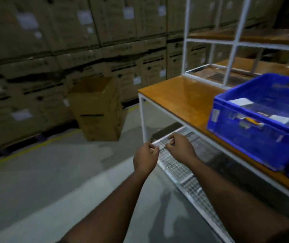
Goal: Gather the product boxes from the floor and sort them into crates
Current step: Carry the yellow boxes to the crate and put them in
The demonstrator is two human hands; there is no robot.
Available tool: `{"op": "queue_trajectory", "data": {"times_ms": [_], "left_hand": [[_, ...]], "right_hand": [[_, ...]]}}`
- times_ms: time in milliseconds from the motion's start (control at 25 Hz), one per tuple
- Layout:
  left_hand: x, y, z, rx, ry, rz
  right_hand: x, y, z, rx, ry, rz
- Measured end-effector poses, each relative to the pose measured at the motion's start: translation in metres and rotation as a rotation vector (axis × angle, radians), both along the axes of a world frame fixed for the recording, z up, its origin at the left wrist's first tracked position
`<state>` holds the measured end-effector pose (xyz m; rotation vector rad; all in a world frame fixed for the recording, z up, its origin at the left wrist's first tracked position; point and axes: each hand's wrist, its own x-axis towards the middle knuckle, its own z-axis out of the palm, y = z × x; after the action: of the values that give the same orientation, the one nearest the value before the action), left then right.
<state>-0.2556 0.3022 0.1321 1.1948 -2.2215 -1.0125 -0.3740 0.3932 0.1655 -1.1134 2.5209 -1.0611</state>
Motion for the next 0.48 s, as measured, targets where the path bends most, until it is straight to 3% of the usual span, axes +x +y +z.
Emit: {"op": "queue_trajectory", "data": {"times_ms": [200, 480], "left_hand": [[0.181, -0.057, -0.059, 0.105, -0.087, 0.311], [0.364, -0.065, -0.111, 0.282, -0.009, 0.709]], "right_hand": [[0.158, -0.081, -0.063, 0.148, -0.155, 0.288], [0.308, -0.144, -0.114, 0.398, -0.12, 0.745]]}}
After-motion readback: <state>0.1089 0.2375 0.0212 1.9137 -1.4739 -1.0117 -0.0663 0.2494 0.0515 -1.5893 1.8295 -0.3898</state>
